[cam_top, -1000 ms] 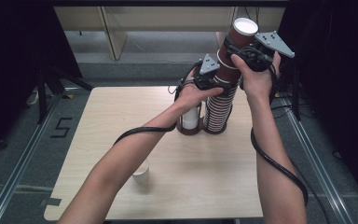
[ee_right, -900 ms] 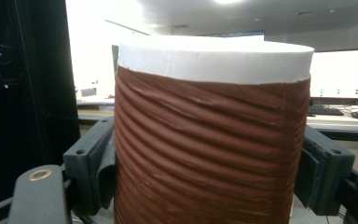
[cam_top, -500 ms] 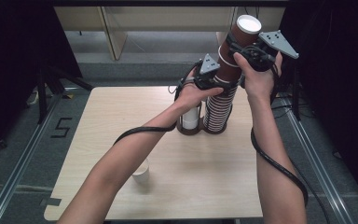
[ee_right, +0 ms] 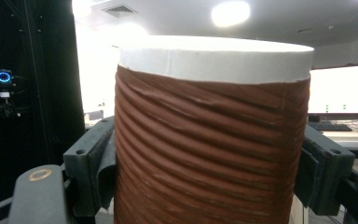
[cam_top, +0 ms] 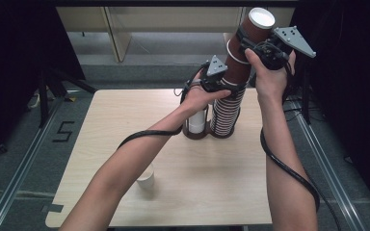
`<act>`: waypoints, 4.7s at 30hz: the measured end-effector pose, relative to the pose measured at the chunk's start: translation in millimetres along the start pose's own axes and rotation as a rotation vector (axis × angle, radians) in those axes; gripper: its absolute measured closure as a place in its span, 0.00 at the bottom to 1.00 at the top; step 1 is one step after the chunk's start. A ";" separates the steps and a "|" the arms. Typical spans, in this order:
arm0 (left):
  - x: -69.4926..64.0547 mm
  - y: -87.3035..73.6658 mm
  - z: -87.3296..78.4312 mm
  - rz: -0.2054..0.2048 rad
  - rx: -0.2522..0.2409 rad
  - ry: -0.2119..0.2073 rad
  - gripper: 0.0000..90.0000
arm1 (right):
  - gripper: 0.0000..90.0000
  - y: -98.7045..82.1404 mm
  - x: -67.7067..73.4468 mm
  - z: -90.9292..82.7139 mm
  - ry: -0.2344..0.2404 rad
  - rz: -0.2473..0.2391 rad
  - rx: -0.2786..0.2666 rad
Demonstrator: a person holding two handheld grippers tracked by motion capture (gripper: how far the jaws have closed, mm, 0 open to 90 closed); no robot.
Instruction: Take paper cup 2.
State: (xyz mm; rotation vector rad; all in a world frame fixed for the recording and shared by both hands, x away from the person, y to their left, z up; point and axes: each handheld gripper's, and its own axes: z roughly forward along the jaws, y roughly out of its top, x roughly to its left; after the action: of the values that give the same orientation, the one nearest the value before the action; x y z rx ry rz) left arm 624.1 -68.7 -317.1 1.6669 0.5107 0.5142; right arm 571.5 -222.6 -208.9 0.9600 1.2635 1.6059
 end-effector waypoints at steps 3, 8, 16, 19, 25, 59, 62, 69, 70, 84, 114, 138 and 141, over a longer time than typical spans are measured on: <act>1.1 -0.1 -0.3 0.005 0.000 -0.005 0.04 | 0.23 3.8 -0.7 -2.2 0.003 0.015 -0.014; 1.2 0.7 -0.3 0.012 0.005 -0.005 0.04 | 0.23 10.3 -1.7 -5.7 0.013 0.034 -0.033; 0.8 0.7 -0.3 0.012 0.005 -0.005 0.03 | 0.23 13.6 -1.2 -7.7 0.018 0.023 -0.039; 0.5 0.4 -0.8 0.031 0.011 -0.002 0.03 | 0.23 13.1 -0.9 -8.8 0.018 0.027 -0.039; -3.0 -1.0 -2.7 0.037 0.020 0.006 0.00 | 0.23 12.5 -1.6 -11.5 0.019 0.020 -0.045; 1.0 4.4 -112.5 0.102 -0.027 -0.016 0.00 | 0.23 16.8 -2.8 -81.0 0.020 -0.131 -0.048; 0.3 0.2 -120.6 0.094 -0.037 -0.021 0.00 | 0.23 17.7 -1.1 -85.8 0.027 -0.116 -0.039; -1.3 -5.5 -137.2 0.077 -0.049 -0.026 0.00 | 0.23 5.4 3.9 -95.0 0.040 -0.153 -0.021; -1.5 -6.1 -139.2 0.071 -0.051 -0.029 0.00 | 0.23 3.4 4.8 -96.8 0.039 -0.164 -0.018; -5.4 -16.9 -165.9 0.030 -0.050 -0.059 0.01 | 0.23 -53.3 31.1 -112.0 0.105 -0.483 0.157; -24.8 -68.4 -175.4 0.058 0.061 -0.154 0.02 | 0.23 -162.9 69.1 -116.4 0.320 -1.129 0.385; -34.1 -76.6 -158.1 0.053 0.099 -0.212 0.02 | 0.23 -170.4 83.0 -118.6 0.361 -1.269 0.377; -34.7 -76.3 -156.0 0.060 0.104 -0.214 0.02 | 0.23 -170.4 83.2 -118.7 0.356 -1.280 0.363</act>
State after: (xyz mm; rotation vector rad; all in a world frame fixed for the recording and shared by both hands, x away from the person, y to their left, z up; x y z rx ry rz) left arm 499.9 45.1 -371.6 1.8165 0.3357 0.3517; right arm 460.7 -161.8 -393.5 -0.0846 1.8731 0.5238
